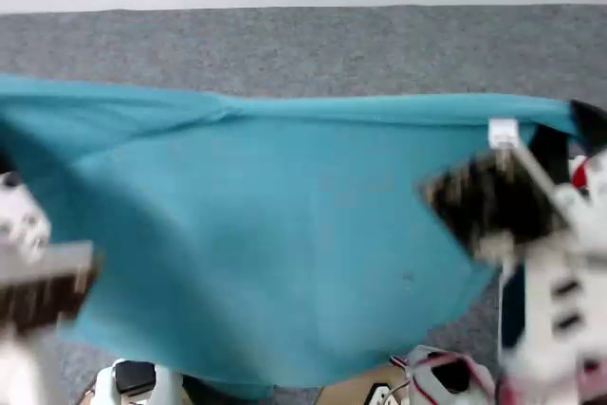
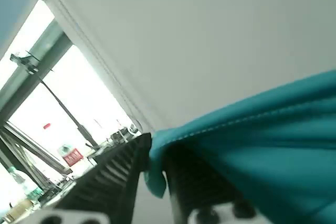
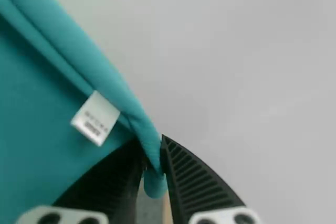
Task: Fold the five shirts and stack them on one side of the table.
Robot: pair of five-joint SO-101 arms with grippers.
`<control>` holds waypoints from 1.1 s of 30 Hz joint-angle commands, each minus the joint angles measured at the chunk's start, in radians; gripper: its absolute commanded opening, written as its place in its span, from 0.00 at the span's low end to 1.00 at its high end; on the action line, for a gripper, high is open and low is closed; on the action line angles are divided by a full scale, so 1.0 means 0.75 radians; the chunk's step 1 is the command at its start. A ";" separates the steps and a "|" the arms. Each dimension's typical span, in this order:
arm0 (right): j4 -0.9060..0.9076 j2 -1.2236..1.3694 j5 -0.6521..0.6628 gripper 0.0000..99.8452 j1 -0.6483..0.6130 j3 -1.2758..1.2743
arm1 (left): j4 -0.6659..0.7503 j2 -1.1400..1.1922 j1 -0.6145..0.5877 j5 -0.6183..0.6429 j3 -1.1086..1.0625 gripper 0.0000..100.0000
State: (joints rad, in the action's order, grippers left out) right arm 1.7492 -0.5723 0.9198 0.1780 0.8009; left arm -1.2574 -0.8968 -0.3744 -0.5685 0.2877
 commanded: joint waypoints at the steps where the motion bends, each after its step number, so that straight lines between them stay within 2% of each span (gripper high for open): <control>1: -0.044 0.144 0.002 0.01 0.013 -0.237 | 0.055 0.006 -0.002 -0.025 -0.287 0.00; 5: -0.216 0.240 0.000 0.01 0.009 -0.509 | 0.237 0.006 0.070 -0.027 -0.672 0.00; 11: -0.555 0.314 0.000 0.01 -0.071 -0.861 | 0.620 0.018 0.192 -0.055 -1.173 0.00; 15: -0.789 0.349 0.004 0.01 -0.116 -1.068 | 0.763 0.162 0.243 -0.076 -1.261 0.00; 19: -0.989 0.398 0.006 0.01 -0.126 -1.199 | 0.831 0.417 0.260 -0.068 -1.145 0.00; 23: -1.181 0.515 0.010 0.01 -0.118 -1.230 | 0.833 0.739 0.262 -0.012 -0.911 0.00; 29: -1.578 0.740 0.020 0.01 -0.089 -1.225 | 0.827 1.240 0.274 -0.010 -0.482 0.00; 33: -1.785 0.899 0.094 0.01 -0.079 -1.160 | 0.775 1.567 0.293 -0.012 -0.132 0.00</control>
State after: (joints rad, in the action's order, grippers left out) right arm 0.5201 0.0614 0.9582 0.0875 -0.1304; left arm -0.6590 0.1435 -0.1580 -0.5838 -0.0284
